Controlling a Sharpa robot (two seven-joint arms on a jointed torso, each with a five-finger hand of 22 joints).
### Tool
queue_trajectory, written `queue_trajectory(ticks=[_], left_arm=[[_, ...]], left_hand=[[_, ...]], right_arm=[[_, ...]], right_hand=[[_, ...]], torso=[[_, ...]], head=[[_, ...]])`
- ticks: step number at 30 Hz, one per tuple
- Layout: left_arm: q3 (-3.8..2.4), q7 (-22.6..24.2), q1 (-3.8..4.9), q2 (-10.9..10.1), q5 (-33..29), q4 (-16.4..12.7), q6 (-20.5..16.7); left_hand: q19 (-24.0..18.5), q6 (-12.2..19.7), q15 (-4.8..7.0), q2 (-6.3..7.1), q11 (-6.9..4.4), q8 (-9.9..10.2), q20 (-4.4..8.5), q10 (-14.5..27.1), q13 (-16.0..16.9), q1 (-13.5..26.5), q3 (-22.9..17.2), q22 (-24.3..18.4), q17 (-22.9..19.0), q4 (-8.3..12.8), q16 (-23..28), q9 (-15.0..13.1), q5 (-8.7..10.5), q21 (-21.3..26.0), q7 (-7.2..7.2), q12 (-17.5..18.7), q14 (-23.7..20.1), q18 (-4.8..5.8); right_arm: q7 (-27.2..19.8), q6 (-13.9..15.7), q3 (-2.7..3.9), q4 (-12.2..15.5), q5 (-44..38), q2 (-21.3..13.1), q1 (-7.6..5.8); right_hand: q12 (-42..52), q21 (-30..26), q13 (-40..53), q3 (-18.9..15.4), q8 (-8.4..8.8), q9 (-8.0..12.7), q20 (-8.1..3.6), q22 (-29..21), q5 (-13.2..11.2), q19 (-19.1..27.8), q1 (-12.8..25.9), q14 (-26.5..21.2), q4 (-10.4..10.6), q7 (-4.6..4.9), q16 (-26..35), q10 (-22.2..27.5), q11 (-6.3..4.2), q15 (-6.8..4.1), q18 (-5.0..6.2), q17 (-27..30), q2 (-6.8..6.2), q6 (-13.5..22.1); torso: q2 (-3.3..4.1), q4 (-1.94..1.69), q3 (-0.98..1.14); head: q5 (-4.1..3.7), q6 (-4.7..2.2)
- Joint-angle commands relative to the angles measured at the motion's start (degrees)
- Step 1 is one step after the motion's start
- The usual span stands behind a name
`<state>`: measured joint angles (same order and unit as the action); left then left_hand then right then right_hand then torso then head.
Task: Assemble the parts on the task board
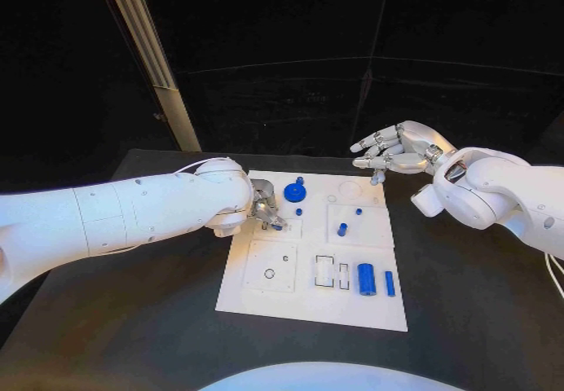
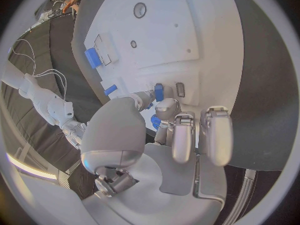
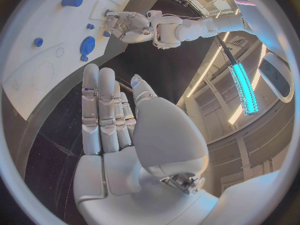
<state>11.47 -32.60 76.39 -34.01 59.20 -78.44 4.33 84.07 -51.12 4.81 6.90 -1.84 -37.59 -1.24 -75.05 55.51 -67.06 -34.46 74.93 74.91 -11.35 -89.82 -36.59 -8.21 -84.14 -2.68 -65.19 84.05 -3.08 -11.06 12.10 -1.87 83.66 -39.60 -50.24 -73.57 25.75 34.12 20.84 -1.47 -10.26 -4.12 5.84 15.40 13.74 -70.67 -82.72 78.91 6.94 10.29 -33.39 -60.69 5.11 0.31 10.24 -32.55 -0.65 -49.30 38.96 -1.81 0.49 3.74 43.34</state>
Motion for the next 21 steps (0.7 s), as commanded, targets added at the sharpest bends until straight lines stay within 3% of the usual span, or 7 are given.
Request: queue_trajectory(ticks=[1,14,21], left_arm=[[0.15,-1.20,-0.09,-0.23,0.73,-0.03,1.43],[0.15,-0.84,-0.09,0.09,0.72,0.25,1.75],[0.14,-0.83,-0.07,0.80,0.65,1.26,2.38]], left_hand=[[1.15,-0.09,0.19,-0.05,0.06,-0.22,-0.01,-0.40,0.08,0.04,-8.54,3.76,15.09,9.02,-0.18,0.10,-0.19,0.30,0.26,-0.39,5.95,0.64],[1.13,-0.39,0.19,0.09,0.03,-0.24,-0.01,-0.49,0.00,0.58,-8.70,3.70,15.09,9.32,-0.18,0.11,-0.62,0.35,0.32,-0.34,5.95,0.62],[1.22,-1.69,0.37,0.43,-0.27,-0.15,0.06,-1.07,0.33,4.28,-7.00,3.93,15.09,8.21,-0.18,0.32,-0.57,0.29,0.83,-0.66,5.95,0.66]], right_arm=[[-0.37,-0.32,0.03,-0.03,-0.06,0.10,-0.10],[-0.31,-0.28,0.03,-0.16,-0.06,0.38,-0.10],[-0.26,-0.31,0.03,-0.12,-0.06,0.45,-0.10]], right_hand=[[0.11,-0.24,-0.06,-0.30,-0.13,0.01,0.08,-0.10,0.29,-0.17,0.01,-0.47,0.13,-0.06,-0.37,0.33,0.15,0.03,0.15,-0.10,-0.11,0.35],[0.10,-0.26,-0.11,-0.31,-0.17,0.01,0.09,-0.10,0.30,-0.16,0.04,-0.50,0.16,-0.06,-0.38,0.37,0.16,0.04,0.15,-0.11,-0.09,0.34],[0.10,-0.27,-0.15,-0.33,-0.21,0.00,0.10,-0.11,0.30,-0.15,0.08,-0.54,0.19,-0.05,-0.38,0.41,0.17,0.05,0.15,-0.11,-0.08,0.34]], torso=[[0.05,0.08,0.05],[0.04,0.06,0.05],[0.08,0.13,0.08]], head=[[0.20,0.04],[0.05,-0.04],[0.08,0.07]])
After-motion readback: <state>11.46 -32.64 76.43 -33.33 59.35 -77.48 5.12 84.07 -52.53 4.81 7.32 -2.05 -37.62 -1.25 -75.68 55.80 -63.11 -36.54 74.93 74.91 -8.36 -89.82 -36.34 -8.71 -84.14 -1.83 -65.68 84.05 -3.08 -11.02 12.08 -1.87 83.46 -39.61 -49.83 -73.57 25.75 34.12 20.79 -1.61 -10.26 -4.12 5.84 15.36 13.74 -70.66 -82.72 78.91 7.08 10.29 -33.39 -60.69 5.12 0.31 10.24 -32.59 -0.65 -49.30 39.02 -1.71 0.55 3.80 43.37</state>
